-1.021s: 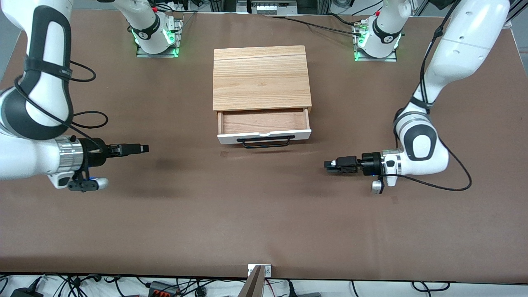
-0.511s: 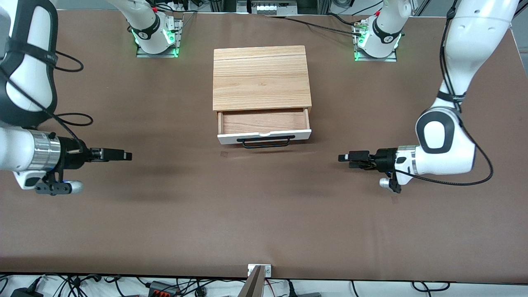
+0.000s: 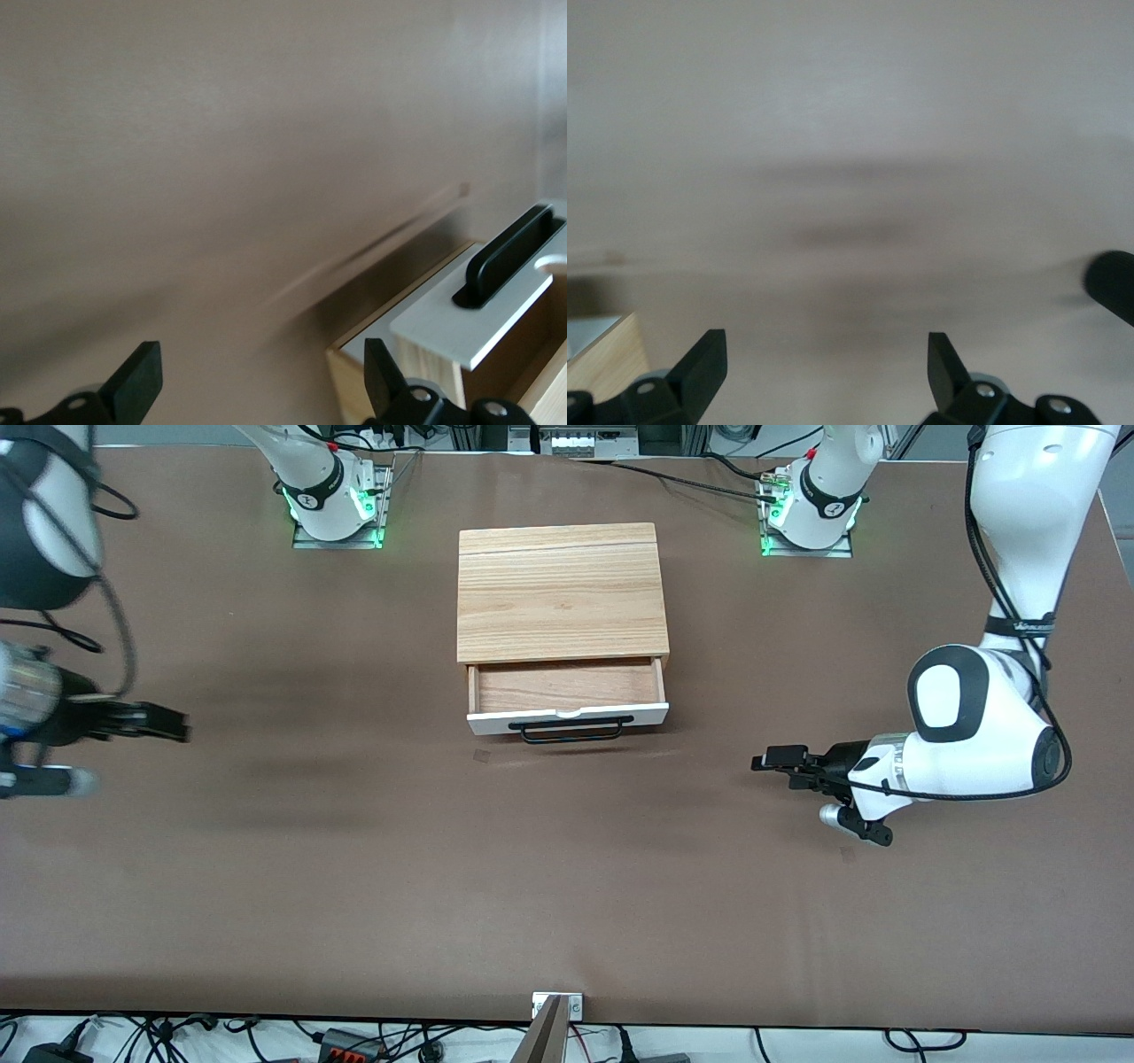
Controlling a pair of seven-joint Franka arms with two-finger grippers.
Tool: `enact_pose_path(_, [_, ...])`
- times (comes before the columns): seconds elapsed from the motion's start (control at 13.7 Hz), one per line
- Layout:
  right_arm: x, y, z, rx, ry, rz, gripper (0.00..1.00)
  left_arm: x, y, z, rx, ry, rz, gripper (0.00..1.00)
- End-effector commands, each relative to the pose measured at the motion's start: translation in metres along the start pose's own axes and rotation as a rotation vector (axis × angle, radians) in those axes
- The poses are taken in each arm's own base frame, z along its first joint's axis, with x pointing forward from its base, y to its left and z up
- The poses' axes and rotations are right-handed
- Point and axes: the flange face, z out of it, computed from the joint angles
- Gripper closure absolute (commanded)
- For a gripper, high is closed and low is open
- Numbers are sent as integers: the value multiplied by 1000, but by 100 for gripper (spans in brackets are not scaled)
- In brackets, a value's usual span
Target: Pull top drawer with both arms simultaneously
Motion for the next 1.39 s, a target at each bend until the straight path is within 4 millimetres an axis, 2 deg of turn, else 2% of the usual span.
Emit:
enact_pose_path(0.0, [-20,20,-15,-6,26,37,0,-3,11,-29,92,-45,-8,0])
enact_pose_path(0.07, [-27,23,-21,7,40,40,0,-6,16,-46,169,-42,4,0])
enact_pose_path(0.22, [-42,33,-17,15,39,-2,0,-7,20,-77,338,-40,51,0])
enact_pose_path(0.36, [-45,36,-16,11,45,-27,0,-5,24,-100,405,-50,68,0])
enact_pose_path(0.51, [-52,37,-18,11,36,-18,0,-11,25,-112,415,-77,57,0])
enact_pose_path(0.66, [-63,36,-15,18,36,-21,0,-25,27,-159,430,-73,16,0])
enact_pose_path(0.73, [-73,37,-7,22,46,-21,0,-37,37,-179,451,-93,10,0])
enact_pose_path(0.88, [-102,36,9,31,80,-14,0,-67,68,-233,569,-50,19,0])
enact_pose_path(0.95, [-111,34,14,33,72,31,0,-77,68,-251,582,-28,4,0])
enact_pose_path(1.02, [-113,32,16,29,59,61,0,-86,53,-268,571,-4,-30,0])
enact_pose_path(1.31, [-113,29,12,23,67,-44,0,-96,43,-281,562,14,-62,0])
